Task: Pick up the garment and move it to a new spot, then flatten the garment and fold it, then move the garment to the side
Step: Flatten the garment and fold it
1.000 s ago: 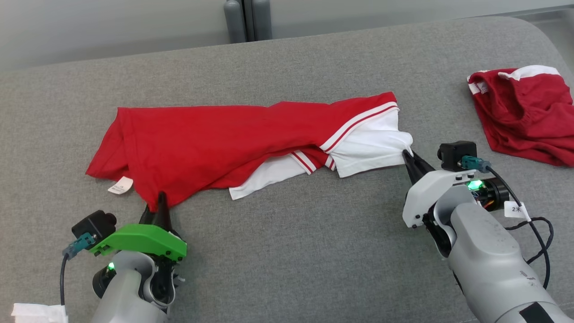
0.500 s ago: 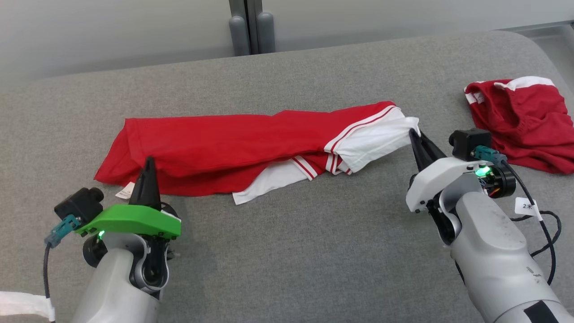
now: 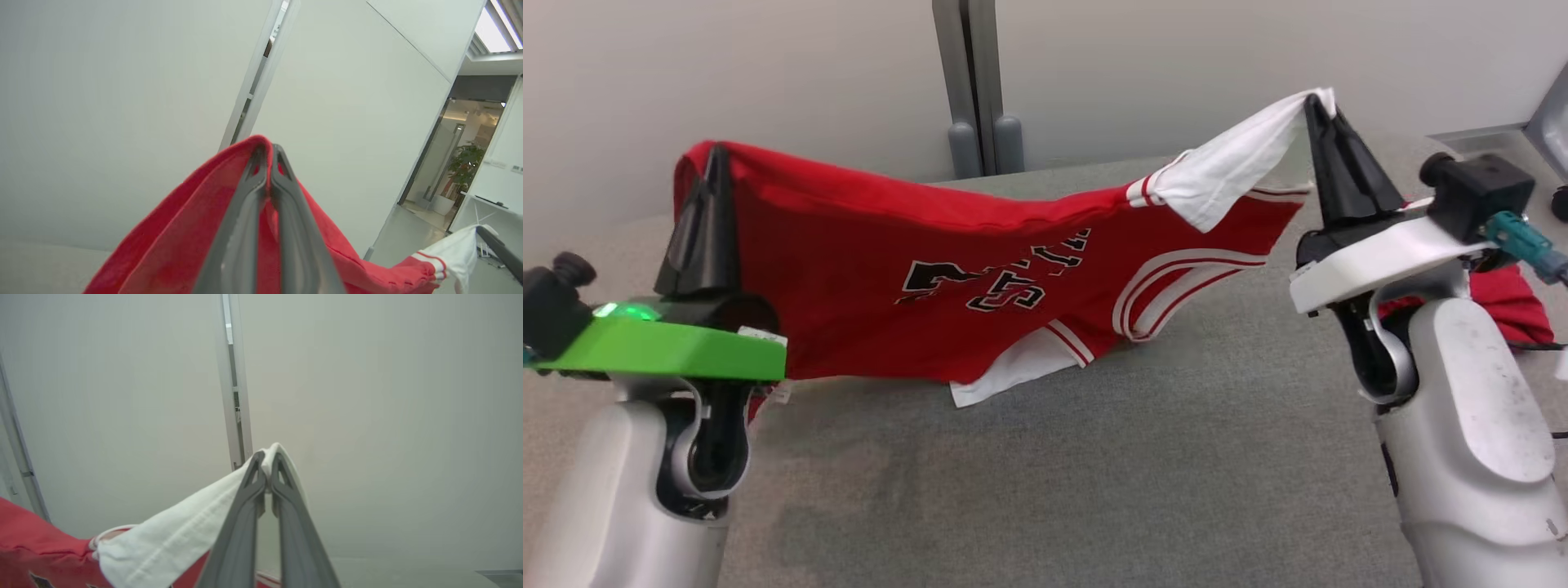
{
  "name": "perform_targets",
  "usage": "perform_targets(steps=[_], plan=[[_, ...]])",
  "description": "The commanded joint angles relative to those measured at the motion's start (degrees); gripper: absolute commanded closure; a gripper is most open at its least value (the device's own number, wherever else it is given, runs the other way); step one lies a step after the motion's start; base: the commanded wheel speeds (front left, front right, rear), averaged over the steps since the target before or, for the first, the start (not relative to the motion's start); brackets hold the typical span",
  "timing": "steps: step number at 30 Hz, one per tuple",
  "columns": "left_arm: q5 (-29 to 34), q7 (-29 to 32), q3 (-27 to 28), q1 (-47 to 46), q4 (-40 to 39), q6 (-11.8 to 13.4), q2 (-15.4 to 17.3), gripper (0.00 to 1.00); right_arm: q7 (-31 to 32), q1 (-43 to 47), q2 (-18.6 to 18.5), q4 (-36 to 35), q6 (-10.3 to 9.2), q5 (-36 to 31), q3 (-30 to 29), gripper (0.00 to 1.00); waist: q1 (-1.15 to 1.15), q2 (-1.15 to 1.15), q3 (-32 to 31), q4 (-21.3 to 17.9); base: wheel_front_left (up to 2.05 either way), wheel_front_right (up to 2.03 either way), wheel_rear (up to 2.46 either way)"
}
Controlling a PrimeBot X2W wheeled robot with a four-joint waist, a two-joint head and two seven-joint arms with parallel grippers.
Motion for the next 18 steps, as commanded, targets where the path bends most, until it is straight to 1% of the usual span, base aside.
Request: perform_targets(steps=[1, 7, 11, 13, 15, 18], plan=[[0.28, 1.23, 0.31, 0.15, -3.47, 0.84, 1.21, 1.00, 1.79, 1.88, -0.35, -5.06, -0.07, 0.82, -0.53, 1.00, 0.00, 0.00, -2.02, -0.89, 0.00, 0.00, 0.00], [1.74, 7.66, 1.10, -2.85, -19.23, 3.94, 5.58, 1.00, 10.36, 6.37, -0.28, -29.51, -0.07, 4.13, -3.48, 1.00, 0.00, 0.00, -2.82, -1.83, 0.00, 0.00, 0.00], [2.52, 12.90, 0.85, -5.43, -27.16, 5.62, 8.33, 1.00, 14.98, 6.32, -0.20, -42.33, -0.07, 4.17, -6.39, 1.00, 0.00, 0.00, -2.59, -2.62, 0.00, 0.00, 0.00], [2.41, 15.77, 0.41, -6.62, -30.09, 6.17, 9.59, 1.00, 16.93, 5.34, -0.18, -47.04, -0.07, 3.99, -8.00, 1.00, 0.00, 0.00, -2.29, -3.01, 0.00, 0.00, 0.00], [2.33, 18.33, -0.25, -7.58, -31.86, 6.57, 10.60, 1.00, 18.59, 4.60, -0.15, -50.04, -0.07, 3.56, -9.51, 1.00, 0.00, 0.00, -1.91, -3.22, 0.00, 0.00, 0.00], [2.04, 21.36, -1.44, -8.62, -32.70, 6.96, 11.40, 1.00, 20.64, 3.44, -0.60, -51.53, -0.07, 2.07, -11.56, 1.00, 0.00, 0.00, -0.97, -3.38, 0.00, 0.00, 0.00]])
